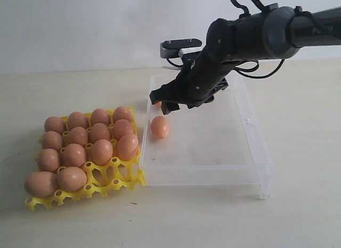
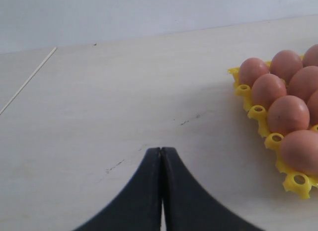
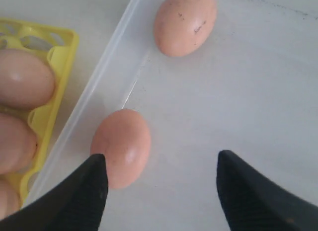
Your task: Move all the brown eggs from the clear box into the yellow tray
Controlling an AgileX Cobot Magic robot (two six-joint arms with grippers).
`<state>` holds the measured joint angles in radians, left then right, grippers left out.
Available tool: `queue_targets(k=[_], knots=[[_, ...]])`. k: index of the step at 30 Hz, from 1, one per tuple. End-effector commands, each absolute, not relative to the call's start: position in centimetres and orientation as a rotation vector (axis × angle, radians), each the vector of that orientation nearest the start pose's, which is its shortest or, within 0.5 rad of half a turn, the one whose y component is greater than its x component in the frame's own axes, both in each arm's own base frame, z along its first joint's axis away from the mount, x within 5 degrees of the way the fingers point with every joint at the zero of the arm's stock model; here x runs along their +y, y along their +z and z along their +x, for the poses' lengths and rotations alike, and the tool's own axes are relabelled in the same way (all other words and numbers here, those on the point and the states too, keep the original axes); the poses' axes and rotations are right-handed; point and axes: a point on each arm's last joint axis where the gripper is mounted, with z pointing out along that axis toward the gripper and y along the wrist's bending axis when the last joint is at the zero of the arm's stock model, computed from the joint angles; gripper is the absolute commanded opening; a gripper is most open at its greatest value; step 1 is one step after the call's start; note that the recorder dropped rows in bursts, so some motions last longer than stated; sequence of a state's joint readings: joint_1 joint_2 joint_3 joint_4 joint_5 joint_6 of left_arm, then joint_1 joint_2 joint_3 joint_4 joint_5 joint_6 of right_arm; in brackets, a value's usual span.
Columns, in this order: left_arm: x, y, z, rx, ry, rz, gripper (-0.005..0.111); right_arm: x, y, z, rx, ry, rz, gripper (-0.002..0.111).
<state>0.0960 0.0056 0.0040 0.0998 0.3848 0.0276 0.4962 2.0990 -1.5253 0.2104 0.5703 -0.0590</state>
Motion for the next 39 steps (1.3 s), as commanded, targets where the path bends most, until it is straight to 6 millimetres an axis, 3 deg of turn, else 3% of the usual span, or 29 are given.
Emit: queue_targets(k=[1,10,17,30,39], knots=[[0.8,17.9,5.2,1.862,0.177,-0.001,0.000,23.4,17.2,39.2,2.602,0.366,-0.591,0.062],[0.8,17.9,5.2,1.862,0.177,-0.001,0.000,23.6,16.4,39.1,2.645,0.408,-0.555,0.062],[0.8,17.9,5.2,1.862,0.177,-0.001,0.000,24.2,14.5,39.2,2.690,0.514,-0.429,0.062],[0.8,17.9,5.2,1.862,0.177,-0.001,0.000,24.5,13.6,39.8,2.661,0.538,-0.373,0.062],[0.8,17.9,5.2,1.862,0.177,-0.001,0.000,24.7,11.6,40.1,2.663,0.537,-0.345,0.058]])
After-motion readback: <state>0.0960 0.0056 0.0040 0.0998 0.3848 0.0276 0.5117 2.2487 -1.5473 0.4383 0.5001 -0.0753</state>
